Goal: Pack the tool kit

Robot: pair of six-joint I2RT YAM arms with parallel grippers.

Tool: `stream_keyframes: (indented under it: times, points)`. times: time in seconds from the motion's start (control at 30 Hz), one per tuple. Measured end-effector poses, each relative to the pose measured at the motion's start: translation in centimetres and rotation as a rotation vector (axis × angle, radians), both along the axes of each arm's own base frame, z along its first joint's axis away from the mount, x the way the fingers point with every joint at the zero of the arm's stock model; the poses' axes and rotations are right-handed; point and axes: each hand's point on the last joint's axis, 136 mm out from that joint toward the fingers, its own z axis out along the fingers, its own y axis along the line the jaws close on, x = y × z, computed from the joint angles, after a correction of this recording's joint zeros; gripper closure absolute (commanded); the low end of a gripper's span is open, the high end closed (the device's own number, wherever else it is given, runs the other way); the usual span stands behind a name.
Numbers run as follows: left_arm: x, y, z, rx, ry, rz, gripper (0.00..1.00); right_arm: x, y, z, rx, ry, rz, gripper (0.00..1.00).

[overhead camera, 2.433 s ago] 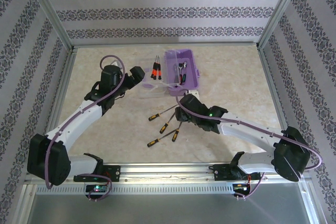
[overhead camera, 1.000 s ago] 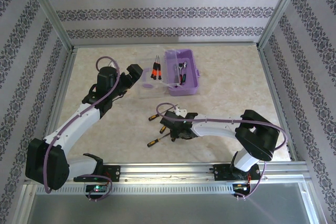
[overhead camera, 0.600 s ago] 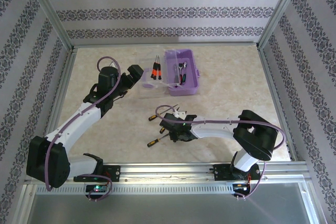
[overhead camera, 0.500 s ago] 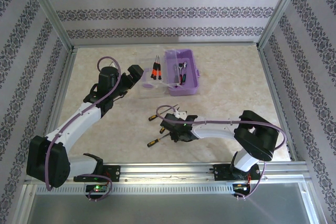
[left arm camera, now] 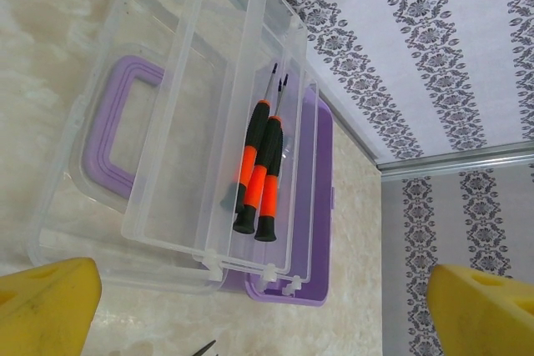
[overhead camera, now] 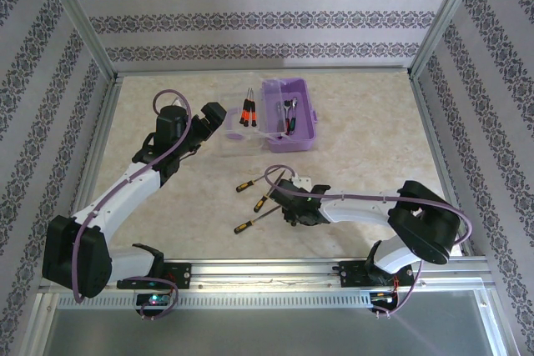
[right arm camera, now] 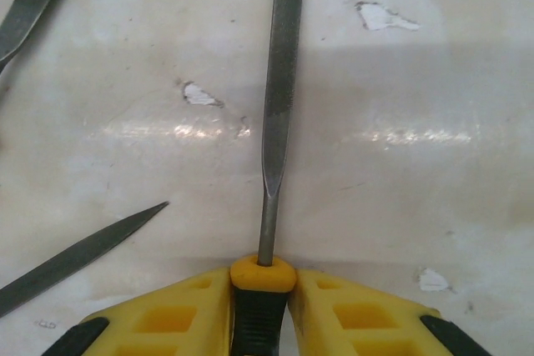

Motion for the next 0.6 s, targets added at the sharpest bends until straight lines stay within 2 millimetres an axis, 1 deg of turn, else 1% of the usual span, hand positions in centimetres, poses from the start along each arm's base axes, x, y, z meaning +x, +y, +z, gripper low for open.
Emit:
stream_keyframes:
  times: [0.07,0.13,0.2,0.3,0.4,0.47,0.6]
  points:
    - [0.0,0.01,0.0,0.0,0.0,0.0,0.0,0.22,-0.27,-0.02,-0.003,0.0,-0.005,0.71]
    - [0.0,0.01,0.0,0.0,0.0,0.0,0.0,0.35,-0.42,-0.04,-0.007,0.002,0.0,0.65]
    - [0.01,0.02,0.0,0.0,0.0,0.001,0.0,0.44,-0.55,-0.06,-0.011,0.004,0.006,0.62]
    - [0.03,0.07,0.0,0.002,-0.001,0.004,0.0,0.49,-0.59,-0.08,-0.015,0.009,0.022,0.6]
    - [0.03,0.08,0.0,0.002,-0.001,0.004,0.0,0.53,-0.43,-0.1,-0.028,0.017,0.04,0.65]
    - [0.05,0.11,-0.01,0.003,-0.001,0.006,0.0,0.54,-0.34,-0.09,-0.036,0.023,0.05,0.71]
    - [0.06,0.14,-0.01,0.003,-0.001,0.008,0.0,0.51,-0.56,-0.1,-0.053,0.03,0.056,0.76]
